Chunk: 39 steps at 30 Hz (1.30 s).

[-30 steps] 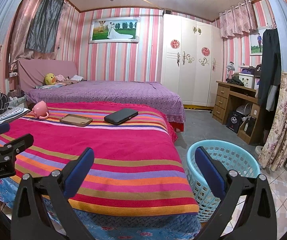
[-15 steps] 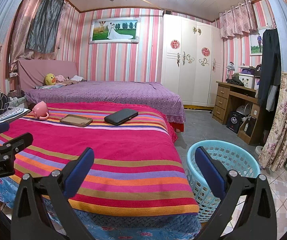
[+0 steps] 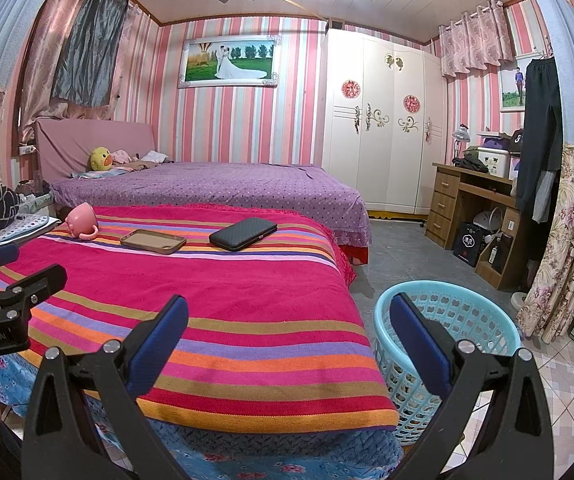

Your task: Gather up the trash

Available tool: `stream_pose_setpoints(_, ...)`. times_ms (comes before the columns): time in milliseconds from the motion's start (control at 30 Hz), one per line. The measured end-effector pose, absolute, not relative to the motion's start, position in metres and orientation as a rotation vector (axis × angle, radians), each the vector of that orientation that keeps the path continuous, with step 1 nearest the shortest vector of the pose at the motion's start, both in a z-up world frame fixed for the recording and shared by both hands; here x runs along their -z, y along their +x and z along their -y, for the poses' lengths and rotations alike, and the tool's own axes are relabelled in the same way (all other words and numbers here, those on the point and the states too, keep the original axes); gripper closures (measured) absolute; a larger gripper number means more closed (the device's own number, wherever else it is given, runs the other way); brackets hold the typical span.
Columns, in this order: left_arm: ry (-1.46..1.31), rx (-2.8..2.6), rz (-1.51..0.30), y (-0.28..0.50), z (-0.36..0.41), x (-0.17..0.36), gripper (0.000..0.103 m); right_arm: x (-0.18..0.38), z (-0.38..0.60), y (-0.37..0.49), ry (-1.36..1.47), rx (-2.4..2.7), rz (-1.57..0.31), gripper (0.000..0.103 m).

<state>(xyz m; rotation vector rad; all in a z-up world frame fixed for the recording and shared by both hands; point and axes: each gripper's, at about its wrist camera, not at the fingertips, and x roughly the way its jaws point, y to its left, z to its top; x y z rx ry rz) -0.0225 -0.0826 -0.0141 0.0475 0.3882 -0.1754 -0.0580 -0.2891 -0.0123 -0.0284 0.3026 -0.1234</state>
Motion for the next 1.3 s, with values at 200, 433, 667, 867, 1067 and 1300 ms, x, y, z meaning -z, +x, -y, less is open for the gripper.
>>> stream_pose_setpoints(200, 0.047, 0.175, -0.387, -0.0229, 0.0825, 0.0132, 0.005, 0.0114, 0.2901, -0.0585, -0.028, 0.124, -0.302, 0.005)
stream_pose_setpoints(433, 0.047, 0.175, -0.389, -0.0229, 0.0825, 0.0135, 0.005, 0.0107, 0.2903, -0.0587, -0.029, 0.124, -0.302, 0.005)
stream_pose_setpoints(667, 0.049, 0.174, -0.386, -0.023, 0.0825, 0.0138, 0.005, 0.0098, 0.2906, -0.0591, -0.028, 0.123, -0.3, 0.005)
stream_pose_setpoints(867, 0.051, 0.173, -0.378, -0.0232, 0.0808, 0.0097, 0.005, 0.0102, 0.2904, -0.0587, -0.028, 0.124, -0.301, 0.005)
stream_pose_setpoints(1067, 0.055, 0.175, -0.368, -0.0233, 0.0785, 0.0051, 0.005, 0.0101, 0.2905, -0.059, -0.027, 0.124, -0.299, 0.005)
stream_pose_setpoints(1300, 0.056, 0.181, -0.37, -0.0237, 0.0791, 0.0056, 0.005, 0.0104, 0.2904, -0.0589, -0.027, 0.124, -0.299, 0.005)
